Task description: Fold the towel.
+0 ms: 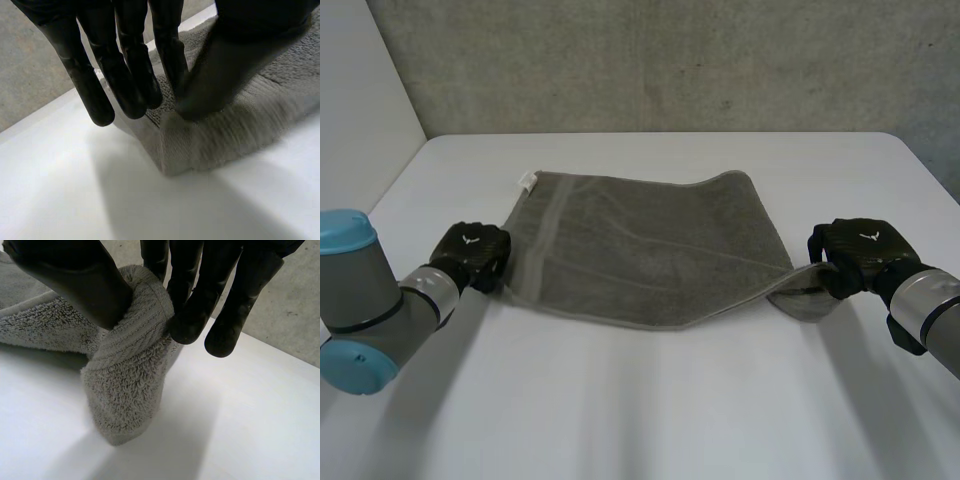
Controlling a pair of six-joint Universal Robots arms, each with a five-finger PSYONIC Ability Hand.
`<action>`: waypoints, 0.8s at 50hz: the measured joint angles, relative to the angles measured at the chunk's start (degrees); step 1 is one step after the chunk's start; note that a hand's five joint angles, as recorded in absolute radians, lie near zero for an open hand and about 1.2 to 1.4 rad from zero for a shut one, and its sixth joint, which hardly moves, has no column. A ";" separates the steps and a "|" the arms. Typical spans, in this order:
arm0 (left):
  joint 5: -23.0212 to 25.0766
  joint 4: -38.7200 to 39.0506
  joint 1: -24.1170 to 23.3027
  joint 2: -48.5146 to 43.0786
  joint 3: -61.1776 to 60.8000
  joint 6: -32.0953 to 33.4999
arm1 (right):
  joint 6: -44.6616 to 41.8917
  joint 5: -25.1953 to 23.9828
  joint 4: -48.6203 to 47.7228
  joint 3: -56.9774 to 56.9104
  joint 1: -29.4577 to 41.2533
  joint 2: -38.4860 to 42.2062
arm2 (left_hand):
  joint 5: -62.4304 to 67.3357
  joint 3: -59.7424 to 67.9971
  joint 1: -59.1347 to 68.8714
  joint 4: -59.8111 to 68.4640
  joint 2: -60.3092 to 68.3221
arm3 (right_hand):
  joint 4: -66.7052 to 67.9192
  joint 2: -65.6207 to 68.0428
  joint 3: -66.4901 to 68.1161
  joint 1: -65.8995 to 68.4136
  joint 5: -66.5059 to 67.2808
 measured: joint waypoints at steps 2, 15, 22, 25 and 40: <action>-0.01 -0.26 0.02 0.74 -0.79 0.14 | -0.01 0.00 0.00 0.01 0.01 0.02 | -6.10 -5.43 -5.85 -6.07 -5.62 | 0.00 0.00 0.00 0.00 0.00; 0.04 -0.47 0.18 5.49 -6.10 1.42 | -0.02 0.00 0.00 0.06 0.03 0.09 | -10.03 -8.79 -9.13 -9.51 -8.86 | 0.00 0.00 0.00 0.00 0.00; 0.04 -0.46 0.67 6.13 -7.03 2.73 | -0.01 0.06 0.00 0.10 0.02 0.09 | -13.33 -11.85 -12.67 -12.60 -11.95 | 0.00 0.00 0.00 0.00 0.00; 0.05 -0.44 0.81 6.38 -7.52 3.57 | -0.01 0.08 0.00 0.10 0.02 0.09 | -13.91 -12.27 -13.16 -13.11 -12.41 | 0.00 0.00 0.00 0.00 0.00; 0.04 0.21 2.37 6.26 -10.50 11.84 | -0.09 0.09 0.00 0.10 0.08 0.13 | -26.88 -24.73 -26.00 -25.25 -24.69 | 0.00 0.00 0.00 0.00 0.00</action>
